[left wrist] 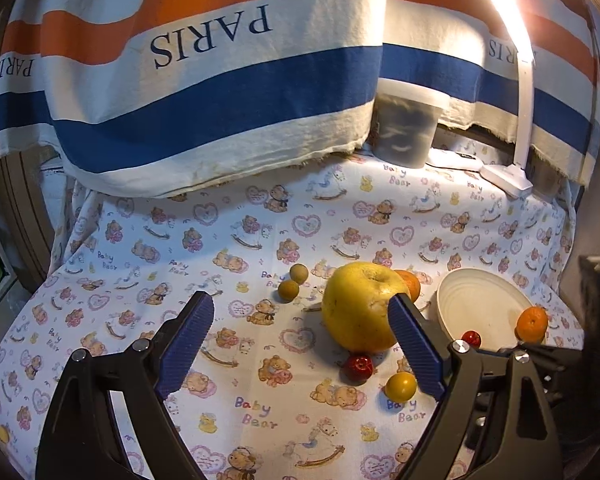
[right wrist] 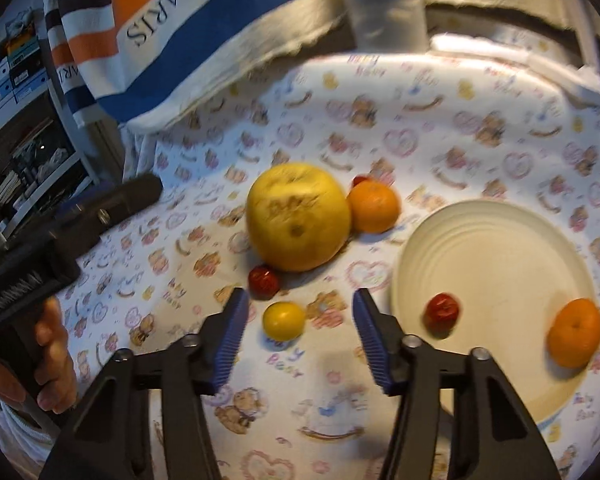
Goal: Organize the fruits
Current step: 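Move the right gripper to the yellow lemon, then close the right gripper on the lemon while the left gripper grasps another red apple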
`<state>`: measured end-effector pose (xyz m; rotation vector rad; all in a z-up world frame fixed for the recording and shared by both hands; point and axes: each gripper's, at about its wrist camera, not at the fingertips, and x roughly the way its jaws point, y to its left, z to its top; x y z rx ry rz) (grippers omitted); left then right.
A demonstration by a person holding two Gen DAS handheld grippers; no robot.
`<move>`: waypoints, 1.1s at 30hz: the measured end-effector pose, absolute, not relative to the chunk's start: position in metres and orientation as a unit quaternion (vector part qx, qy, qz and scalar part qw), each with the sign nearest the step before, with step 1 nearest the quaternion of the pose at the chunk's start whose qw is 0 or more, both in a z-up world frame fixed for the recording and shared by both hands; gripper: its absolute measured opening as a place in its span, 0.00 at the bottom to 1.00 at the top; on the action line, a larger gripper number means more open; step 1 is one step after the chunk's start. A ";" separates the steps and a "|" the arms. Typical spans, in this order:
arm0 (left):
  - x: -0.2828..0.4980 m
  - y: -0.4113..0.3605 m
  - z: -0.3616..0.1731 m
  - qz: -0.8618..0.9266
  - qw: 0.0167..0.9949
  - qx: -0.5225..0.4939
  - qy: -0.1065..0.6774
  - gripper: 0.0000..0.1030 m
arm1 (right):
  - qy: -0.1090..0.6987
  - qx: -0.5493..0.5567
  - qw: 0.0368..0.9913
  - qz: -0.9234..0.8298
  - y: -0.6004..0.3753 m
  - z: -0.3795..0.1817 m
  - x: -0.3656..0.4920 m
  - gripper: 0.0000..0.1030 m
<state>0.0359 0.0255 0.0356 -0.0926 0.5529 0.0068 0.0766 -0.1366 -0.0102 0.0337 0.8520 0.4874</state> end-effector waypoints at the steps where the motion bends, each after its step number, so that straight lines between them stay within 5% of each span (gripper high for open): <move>1: 0.036 0.026 0.036 0.004 0.961 -0.047 0.273 0.85 | 0.412 0.016 0.880 0.236 -0.135 -0.012 0.077 0.49; 24: 0.047 0.040 0.027 0.019 0.951 -0.066 0.300 0.85 | 0.450 0.011 0.862 0.231 -0.113 -0.040 0.091 0.30; 33: 0.058 0.035 0.015 -0.003 0.944 -0.064 0.322 0.85 | 0.407 0.022 0.892 0.196 -0.139 -0.023 0.076 0.30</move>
